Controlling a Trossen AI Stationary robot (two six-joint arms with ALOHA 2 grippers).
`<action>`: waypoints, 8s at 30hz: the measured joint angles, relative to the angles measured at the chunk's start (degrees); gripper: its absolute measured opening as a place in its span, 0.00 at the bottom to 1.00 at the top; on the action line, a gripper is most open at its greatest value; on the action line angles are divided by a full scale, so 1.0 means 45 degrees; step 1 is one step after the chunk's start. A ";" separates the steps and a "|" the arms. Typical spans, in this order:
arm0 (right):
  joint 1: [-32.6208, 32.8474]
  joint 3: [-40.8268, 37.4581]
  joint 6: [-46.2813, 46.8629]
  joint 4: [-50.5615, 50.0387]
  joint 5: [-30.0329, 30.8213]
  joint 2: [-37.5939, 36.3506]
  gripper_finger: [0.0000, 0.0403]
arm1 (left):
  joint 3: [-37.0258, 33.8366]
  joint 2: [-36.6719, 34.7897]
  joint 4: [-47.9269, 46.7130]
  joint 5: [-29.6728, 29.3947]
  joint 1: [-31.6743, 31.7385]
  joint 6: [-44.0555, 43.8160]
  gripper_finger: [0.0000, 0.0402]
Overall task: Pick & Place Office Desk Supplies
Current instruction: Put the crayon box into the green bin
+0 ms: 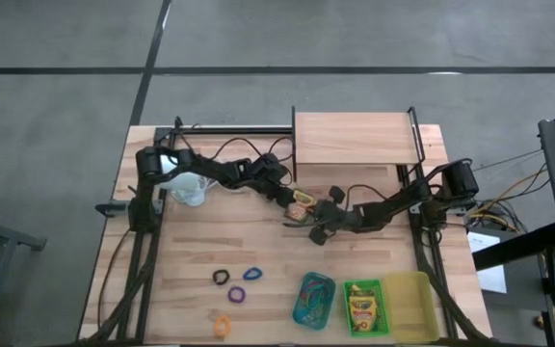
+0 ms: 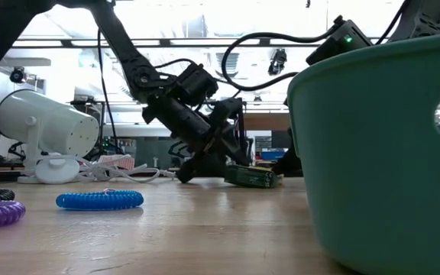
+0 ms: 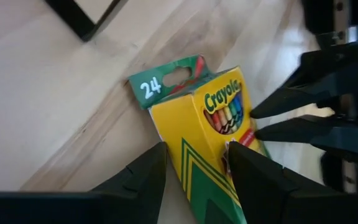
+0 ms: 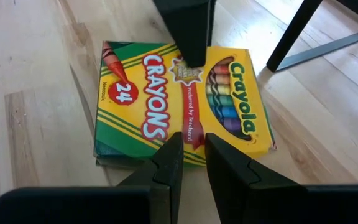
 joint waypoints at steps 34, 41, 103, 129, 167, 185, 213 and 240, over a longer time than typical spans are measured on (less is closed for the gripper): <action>0.0005 -0.0057 -0.0032 0.0056 0.0005 0.0000 0.17 | 0.0677 0.0381 -0.0180 -0.0587 -0.0253 -0.0337 0.43; 0.0000 -0.0057 -0.0022 0.0071 0.0005 0.0000 0.17 | 0.0672 0.0381 -0.0255 -0.0667 -0.0253 -0.0009 0.43; 0.0000 -0.0077 0.0007 0.0197 -0.0005 0.0000 0.17 | 0.0628 -0.0174 -0.0269 -0.1212 -0.0328 -0.0206 0.62; -0.0005 -0.0102 0.0001 0.0508 0.0005 0.0029 0.17 | 0.0755 0.0065 -0.0014 0.1072 -0.0262 -0.1287 0.91; -0.0005 0.0438 -0.0607 0.1508 0.0641 0.0126 0.17 | 0.0760 0.0070 -0.0036 0.0443 -0.0311 -0.1201 0.92; -0.0005 0.0433 -0.0610 0.1531 0.0656 0.0107 0.17 | 0.0760 0.0070 -0.0031 0.0348 -0.0311 -0.1170 0.92; -0.0005 0.0433 -0.0707 0.1547 0.0665 0.0087 0.17 | 0.0764 0.0056 0.0076 -0.0007 -0.0308 -0.1549 0.92; 0.0000 0.0433 -0.1018 0.1528 0.0660 0.0087 0.17 | 0.0774 0.0041 -0.0009 -0.0332 -0.0340 -0.2169 0.33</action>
